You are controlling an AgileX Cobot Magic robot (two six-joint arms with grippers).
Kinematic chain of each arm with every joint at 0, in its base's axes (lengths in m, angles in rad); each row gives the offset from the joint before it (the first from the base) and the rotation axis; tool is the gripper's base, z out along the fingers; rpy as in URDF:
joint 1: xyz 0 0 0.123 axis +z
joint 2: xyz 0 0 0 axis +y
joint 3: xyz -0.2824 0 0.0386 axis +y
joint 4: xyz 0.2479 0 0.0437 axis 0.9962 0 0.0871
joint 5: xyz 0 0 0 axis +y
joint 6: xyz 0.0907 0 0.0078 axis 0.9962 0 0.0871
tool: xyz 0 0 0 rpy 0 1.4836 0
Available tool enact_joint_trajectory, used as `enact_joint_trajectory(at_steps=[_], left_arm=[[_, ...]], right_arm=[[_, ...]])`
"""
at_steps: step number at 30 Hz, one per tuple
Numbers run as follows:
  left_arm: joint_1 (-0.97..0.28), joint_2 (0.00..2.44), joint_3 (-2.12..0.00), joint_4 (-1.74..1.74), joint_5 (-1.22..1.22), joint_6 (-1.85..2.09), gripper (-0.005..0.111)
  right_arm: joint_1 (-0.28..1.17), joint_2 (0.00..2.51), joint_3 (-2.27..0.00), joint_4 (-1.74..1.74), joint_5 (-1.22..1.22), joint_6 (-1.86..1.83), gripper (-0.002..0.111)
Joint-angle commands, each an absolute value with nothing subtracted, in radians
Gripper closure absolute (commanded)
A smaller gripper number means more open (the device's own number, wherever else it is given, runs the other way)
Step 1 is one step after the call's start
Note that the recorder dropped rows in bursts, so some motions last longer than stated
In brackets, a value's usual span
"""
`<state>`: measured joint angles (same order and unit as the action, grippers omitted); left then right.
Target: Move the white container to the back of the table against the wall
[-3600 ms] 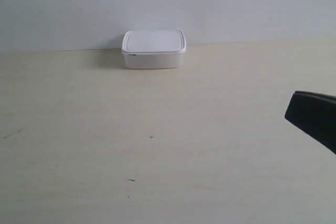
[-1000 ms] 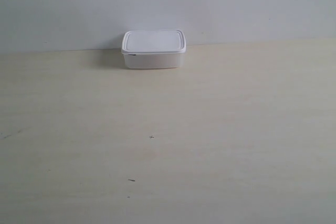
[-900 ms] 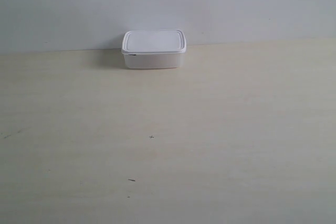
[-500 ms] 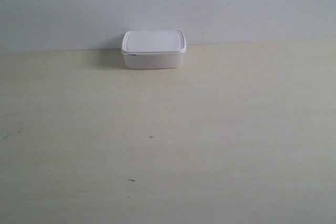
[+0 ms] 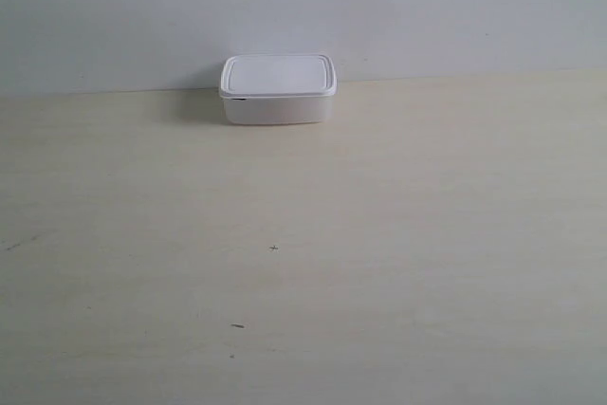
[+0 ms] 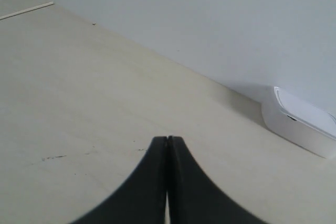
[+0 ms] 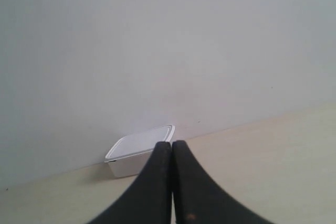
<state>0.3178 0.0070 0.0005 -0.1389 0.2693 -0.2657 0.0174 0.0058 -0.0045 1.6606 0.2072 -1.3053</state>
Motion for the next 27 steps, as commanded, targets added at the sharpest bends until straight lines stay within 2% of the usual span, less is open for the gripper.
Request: enact_joint_trajectory(at_steps=[1,13,27], left_arm=[[0.321,0.0,0.0,-0.137,0.257,-0.26,0.107],[0.219,0.0,0.0,-0.137,0.257,-0.26,0.107],[0.219,0.0,0.0,-0.137,0.257,-0.26,0.107]], right_arm=[[0.012,0.0,0.0,1.662,0.208,-1.305,0.108],[0.012,0.0,0.0,1.662,0.208,-1.305,0.108],[0.012,0.0,0.0,1.662,0.208,-1.305,0.108]])
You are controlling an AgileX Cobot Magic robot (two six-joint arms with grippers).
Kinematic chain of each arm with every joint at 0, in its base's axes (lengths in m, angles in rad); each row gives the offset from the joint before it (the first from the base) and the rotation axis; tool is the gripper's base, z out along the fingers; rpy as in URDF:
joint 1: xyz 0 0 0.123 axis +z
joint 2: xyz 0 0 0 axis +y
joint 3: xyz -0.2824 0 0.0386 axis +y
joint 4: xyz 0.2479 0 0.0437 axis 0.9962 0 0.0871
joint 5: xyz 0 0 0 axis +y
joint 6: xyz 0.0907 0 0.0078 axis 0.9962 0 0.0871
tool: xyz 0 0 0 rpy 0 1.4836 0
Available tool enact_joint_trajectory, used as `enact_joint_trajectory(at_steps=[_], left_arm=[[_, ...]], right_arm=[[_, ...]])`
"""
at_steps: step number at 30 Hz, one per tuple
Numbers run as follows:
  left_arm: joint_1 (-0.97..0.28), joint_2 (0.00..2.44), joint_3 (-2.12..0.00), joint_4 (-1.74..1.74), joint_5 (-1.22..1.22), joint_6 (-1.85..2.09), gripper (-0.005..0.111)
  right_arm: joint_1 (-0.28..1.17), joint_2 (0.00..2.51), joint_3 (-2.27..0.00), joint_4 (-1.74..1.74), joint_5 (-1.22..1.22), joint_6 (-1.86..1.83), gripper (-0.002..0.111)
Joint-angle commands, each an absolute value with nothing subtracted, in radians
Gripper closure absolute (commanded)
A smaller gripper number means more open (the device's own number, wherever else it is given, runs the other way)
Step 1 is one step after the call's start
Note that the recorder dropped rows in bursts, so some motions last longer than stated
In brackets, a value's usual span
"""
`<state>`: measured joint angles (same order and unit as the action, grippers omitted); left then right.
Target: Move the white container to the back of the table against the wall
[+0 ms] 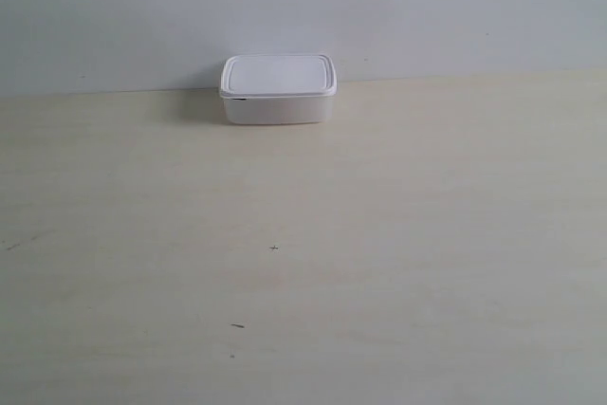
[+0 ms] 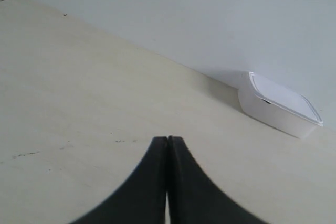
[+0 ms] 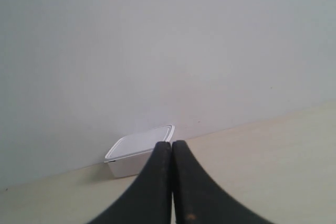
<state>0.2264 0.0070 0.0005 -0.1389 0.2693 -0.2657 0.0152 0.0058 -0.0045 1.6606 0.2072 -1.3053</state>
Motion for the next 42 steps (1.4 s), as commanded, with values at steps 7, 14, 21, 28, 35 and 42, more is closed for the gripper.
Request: enact_joint_trajectory(at_steps=[7,14,21,28,35,42], left_arm=[[0.219,0.0,0.0,-0.137,0.257,-0.26,0.107],[0.219,0.0,0.0,-0.137,0.257,-0.26,0.107],[0.217,0.0,0.0,-0.137,0.259,-0.26,0.107],[0.217,0.0,0.0,-0.137,0.262,-0.159,0.107],[0.217,0.0,0.0,-0.137,0.36,0.063,0.107],[0.217,0.0,0.0,-0.137,0.358,0.075,0.107]], right_arm=[[0.012,0.0,0.0,1.662,0.208,-1.305,0.108],[0.012,0.0,0.0,1.662,0.208,-1.305,0.108],[0.012,0.0,0.0,1.633,0.21,-1.319,0.108],[0.012,0.0,0.0,1.463,0.207,-1.406,0.108],[0.012,0.0,0.0,1.358,0.198,-1.406,0.108],[0.012,0.0,0.0,1.208,0.192,-1.359,0.108]])
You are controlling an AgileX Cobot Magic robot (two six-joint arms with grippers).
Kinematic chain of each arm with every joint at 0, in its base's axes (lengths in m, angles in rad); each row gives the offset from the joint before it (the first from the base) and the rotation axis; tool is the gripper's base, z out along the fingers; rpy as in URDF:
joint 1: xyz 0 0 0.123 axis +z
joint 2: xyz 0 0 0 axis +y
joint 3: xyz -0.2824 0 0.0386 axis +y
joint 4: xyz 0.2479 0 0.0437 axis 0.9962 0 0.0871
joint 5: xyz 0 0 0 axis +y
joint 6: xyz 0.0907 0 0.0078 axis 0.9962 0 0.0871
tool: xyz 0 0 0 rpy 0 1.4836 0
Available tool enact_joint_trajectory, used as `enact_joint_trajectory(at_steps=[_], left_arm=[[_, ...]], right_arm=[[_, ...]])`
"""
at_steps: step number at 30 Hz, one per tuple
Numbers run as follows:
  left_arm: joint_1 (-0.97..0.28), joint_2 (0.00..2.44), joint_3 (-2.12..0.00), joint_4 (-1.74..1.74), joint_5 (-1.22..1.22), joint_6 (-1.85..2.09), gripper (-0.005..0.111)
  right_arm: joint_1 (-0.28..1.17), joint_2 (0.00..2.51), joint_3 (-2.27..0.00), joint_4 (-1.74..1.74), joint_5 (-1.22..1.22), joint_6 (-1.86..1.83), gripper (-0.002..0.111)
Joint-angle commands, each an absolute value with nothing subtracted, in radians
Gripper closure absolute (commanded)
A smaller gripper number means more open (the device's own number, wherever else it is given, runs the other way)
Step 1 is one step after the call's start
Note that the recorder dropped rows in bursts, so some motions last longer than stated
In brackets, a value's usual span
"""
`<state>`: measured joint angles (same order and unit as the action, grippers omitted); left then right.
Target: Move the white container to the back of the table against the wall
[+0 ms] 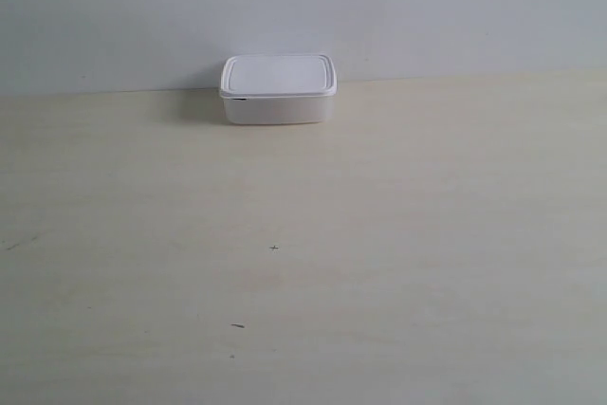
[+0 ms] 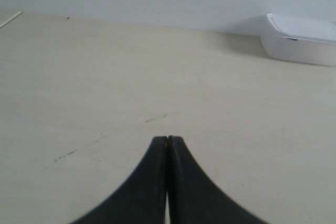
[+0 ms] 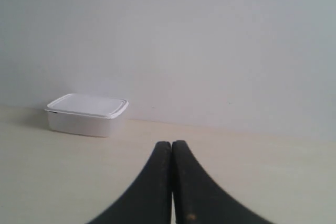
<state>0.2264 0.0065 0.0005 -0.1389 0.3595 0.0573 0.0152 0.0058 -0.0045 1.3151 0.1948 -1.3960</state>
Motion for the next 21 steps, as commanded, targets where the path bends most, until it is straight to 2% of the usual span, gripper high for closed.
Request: enact_joint_trajectory(at_steps=[1,7,10,21], left_arm=[[0.217,0.0,0.0,-0.137,0.358,0.077,0.107],[0.217,0.0,0.0,-0.137,0.363,0.263,0.107],[0.217,0.0,0.0,-0.137,0.363,0.261,0.107],[0.217,0.0,0.0,-0.137,0.363,0.25,0.107]], right_arm=[[0.012,0.0,0.0,1.161,0.192,-1.33,0.108],[0.012,0.0,0.0,0.782,0.246,-0.952,0.108],[0.012,0.0,0.0,0.458,0.319,-0.733,0.108],[0.012,0.0,0.0,0.3,0.308,-0.549,0.108]])
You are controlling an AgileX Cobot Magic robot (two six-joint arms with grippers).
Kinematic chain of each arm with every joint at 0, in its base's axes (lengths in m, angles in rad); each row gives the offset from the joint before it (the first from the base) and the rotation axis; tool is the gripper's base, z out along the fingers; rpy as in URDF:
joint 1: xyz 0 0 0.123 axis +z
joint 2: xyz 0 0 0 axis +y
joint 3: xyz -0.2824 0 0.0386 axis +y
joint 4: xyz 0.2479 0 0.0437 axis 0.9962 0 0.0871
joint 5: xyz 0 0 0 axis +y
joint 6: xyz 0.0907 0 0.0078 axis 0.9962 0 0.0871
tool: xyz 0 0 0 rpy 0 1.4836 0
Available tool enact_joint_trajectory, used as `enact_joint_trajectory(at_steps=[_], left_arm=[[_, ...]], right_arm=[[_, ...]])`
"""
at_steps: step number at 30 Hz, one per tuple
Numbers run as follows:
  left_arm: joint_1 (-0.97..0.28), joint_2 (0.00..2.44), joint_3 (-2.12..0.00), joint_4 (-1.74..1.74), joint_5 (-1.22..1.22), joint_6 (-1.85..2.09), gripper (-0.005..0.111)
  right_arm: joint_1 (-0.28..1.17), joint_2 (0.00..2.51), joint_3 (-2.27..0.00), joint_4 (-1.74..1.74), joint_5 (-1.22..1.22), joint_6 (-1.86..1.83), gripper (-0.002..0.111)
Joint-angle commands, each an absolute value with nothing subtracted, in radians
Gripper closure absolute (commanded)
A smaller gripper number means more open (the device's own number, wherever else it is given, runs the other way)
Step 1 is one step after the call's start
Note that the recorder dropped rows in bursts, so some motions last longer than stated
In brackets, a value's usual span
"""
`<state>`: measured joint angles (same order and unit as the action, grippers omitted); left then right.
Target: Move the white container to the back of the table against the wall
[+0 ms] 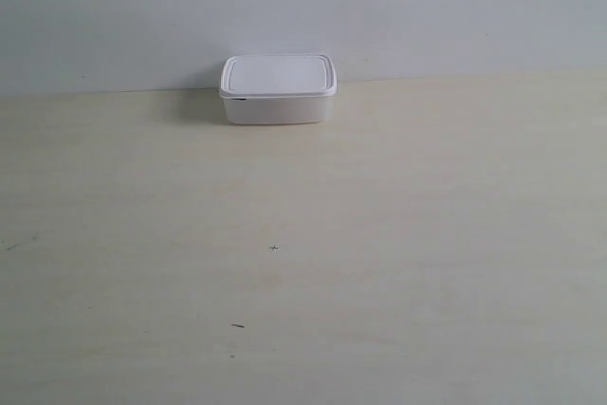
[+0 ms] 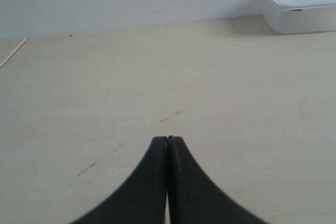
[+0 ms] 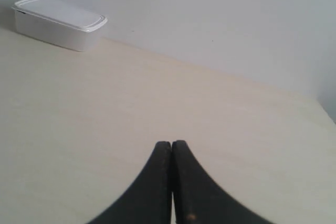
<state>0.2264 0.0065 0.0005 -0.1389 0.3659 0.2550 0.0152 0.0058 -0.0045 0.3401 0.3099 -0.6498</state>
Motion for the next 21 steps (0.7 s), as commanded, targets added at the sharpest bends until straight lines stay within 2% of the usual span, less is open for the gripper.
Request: enact_joint_trajectory(at_steps=[1,11,17,21], left_arm=[[0.217,0.0,0.0,-0.137,0.363,0.25,0.107],[0.217,0.0,0.0,-0.137,0.363,0.228,0.107],[0.217,0.0,0.0,-0.137,0.363,0.228,0.107],[0.217,0.0,0.0,-0.137,0.363,0.228,0.107]], right_arm=[[0.012,0.0,0.0,0.3,0.308,-0.491,0.108],[0.012,0.0,0.0,0.282,0.313,-0.213,0.108],[0.012,0.0,0.0,0.079,0.331,-0.164,0.108],[0.012,0.0,0.0,0.066,0.341,-0.122,0.108]])
